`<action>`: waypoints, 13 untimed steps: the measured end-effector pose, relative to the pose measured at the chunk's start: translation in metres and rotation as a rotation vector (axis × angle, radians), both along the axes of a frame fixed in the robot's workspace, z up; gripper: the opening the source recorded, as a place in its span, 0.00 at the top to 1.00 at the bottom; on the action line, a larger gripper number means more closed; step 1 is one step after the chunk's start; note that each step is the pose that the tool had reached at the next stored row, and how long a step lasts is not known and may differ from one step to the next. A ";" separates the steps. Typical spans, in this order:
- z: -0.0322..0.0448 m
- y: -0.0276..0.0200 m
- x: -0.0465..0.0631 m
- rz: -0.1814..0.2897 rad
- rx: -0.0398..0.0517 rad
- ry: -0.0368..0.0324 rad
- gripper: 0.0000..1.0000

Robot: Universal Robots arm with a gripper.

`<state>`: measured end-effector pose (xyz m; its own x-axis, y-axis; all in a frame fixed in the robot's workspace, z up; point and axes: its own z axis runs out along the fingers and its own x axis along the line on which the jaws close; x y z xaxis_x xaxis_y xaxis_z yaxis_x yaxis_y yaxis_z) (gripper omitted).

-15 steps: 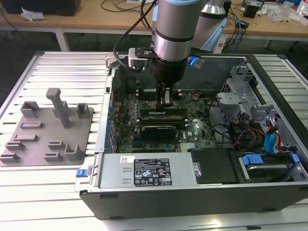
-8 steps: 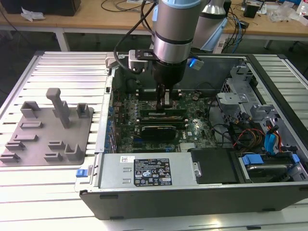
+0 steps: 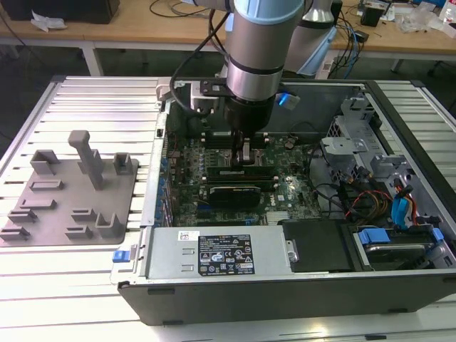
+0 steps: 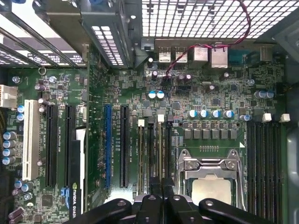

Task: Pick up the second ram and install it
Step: 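Insert the second ram into the second slot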

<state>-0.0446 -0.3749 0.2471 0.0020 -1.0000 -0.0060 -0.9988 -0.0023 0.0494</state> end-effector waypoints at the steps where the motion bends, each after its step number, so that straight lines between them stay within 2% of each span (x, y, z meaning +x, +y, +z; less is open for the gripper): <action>1: -0.0012 0.0001 0.000 0.000 0.0003 -0.0001 0.91; 8: -0.0057 0.0000 0.000 -0.006 0.0009 0.0000 0.91; 10: -0.0061 0.0001 0.000 -0.006 0.0098 -0.0001 0.91; 13: -0.0075 0.0000 0.000 -0.006 0.0096 0.0001 0.91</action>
